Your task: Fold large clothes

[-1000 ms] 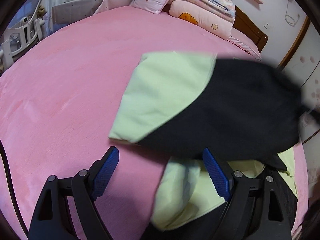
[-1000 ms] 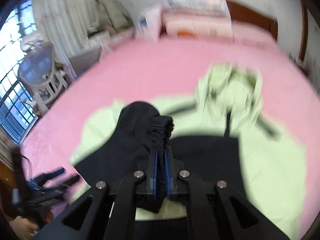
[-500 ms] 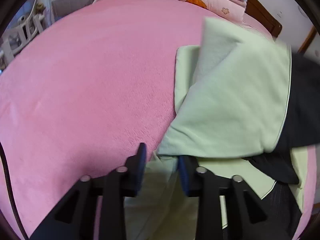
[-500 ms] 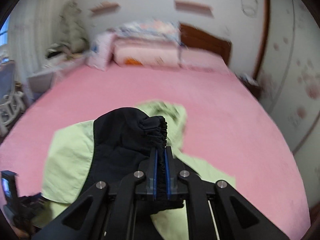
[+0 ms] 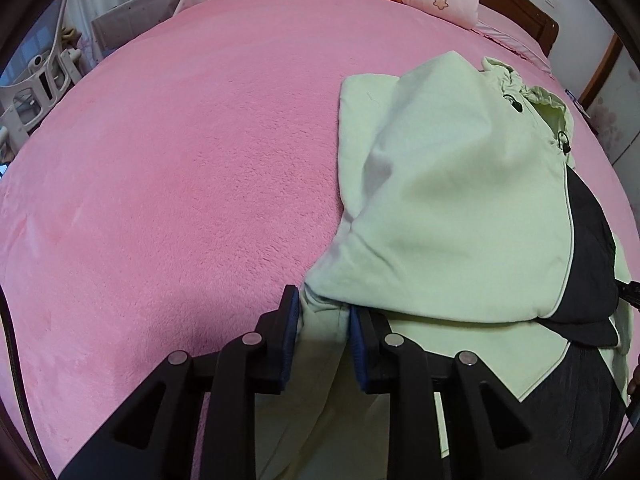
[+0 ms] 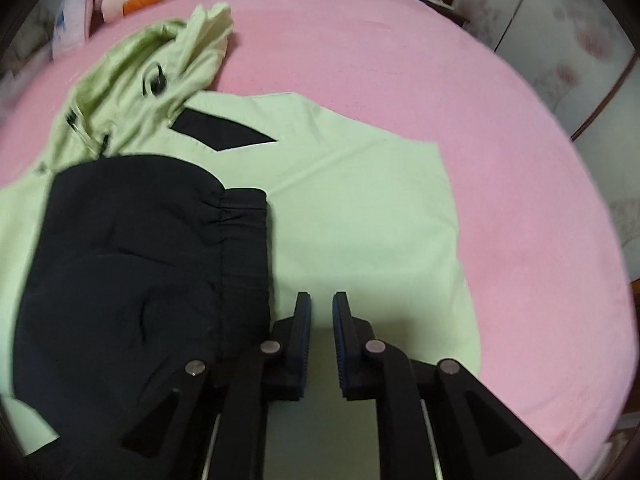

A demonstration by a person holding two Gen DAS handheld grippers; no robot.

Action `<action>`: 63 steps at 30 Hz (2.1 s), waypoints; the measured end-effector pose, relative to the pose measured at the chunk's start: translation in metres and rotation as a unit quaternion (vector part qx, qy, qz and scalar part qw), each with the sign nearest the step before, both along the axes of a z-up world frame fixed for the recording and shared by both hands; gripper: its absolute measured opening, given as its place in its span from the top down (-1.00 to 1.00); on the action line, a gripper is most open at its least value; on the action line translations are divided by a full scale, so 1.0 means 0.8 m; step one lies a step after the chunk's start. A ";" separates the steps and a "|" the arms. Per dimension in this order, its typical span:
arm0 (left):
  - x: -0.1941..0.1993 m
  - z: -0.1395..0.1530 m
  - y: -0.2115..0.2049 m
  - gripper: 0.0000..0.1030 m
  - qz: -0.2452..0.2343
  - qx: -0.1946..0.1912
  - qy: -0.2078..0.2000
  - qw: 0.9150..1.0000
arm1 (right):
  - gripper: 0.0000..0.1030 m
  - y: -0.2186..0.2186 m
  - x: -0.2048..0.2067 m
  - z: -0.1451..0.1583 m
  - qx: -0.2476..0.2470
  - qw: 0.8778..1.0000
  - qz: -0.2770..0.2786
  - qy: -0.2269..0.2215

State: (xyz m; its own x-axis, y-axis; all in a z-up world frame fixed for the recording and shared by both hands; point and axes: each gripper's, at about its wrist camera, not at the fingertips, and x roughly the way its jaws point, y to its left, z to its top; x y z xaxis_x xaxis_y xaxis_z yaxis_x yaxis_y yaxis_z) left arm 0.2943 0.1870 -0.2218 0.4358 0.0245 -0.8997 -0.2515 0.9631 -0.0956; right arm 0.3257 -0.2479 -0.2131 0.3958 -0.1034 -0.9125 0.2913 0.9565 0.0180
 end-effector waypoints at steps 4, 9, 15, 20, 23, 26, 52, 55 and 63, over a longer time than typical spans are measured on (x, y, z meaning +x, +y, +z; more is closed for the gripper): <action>-0.009 0.007 0.004 0.37 -0.008 -0.022 -0.007 1.000 | 0.70 -0.030 -0.019 0.004 0.133 0.991 -0.016 -0.025; -0.034 0.028 0.005 0.24 -0.030 -0.033 -0.030 0.999 | 0.46 -0.028 -0.030 -0.007 0.156 0.987 -0.010 -0.032; -0.060 0.076 0.019 0.20 -0.050 -0.056 -0.071 0.995 | 0.37 -0.017 -0.025 -0.015 0.215 0.975 -0.020 -0.052; -0.053 0.105 0.050 0.04 -0.029 -0.038 -0.104 0.993 | 0.28 -0.004 -0.023 -0.027 0.195 0.979 -0.024 -0.053; -0.010 0.104 0.064 0.04 -0.012 -0.038 -0.107 0.994 | 0.41 0.009 -0.023 -0.019 0.161 0.986 0.002 -0.046; 0.038 0.093 0.073 0.04 -0.006 -0.041 -0.102 0.994 | 0.52 0.020 -0.030 0.004 0.101 0.992 0.035 -0.064; 0.194 -0.023 0.075 1.00 0.001 0.098 -0.004 0.995 | 0.50 0.054 -0.052 -0.011 -0.061 0.994 0.068 -0.061; 0.179 -0.007 0.086 0.83 -0.008 0.071 -0.019 0.997 | 0.48 0.043 -0.057 0.004 -0.035 0.996 0.050 -0.062; 0.116 0.066 0.003 -0.77 -0.113 0.049 -0.088 0.989 | 0.34 0.087 -0.071 0.066 -0.028 0.988 0.075 -0.133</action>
State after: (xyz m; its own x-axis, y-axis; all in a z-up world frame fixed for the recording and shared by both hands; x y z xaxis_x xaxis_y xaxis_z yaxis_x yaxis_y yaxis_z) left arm 0.3869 0.1895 -0.1686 0.5893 -0.0075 -0.8079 -0.0172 0.9996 -0.0218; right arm 0.2688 -0.1780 -0.1602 0.6354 -0.0724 -0.7687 0.1387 0.9901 0.0214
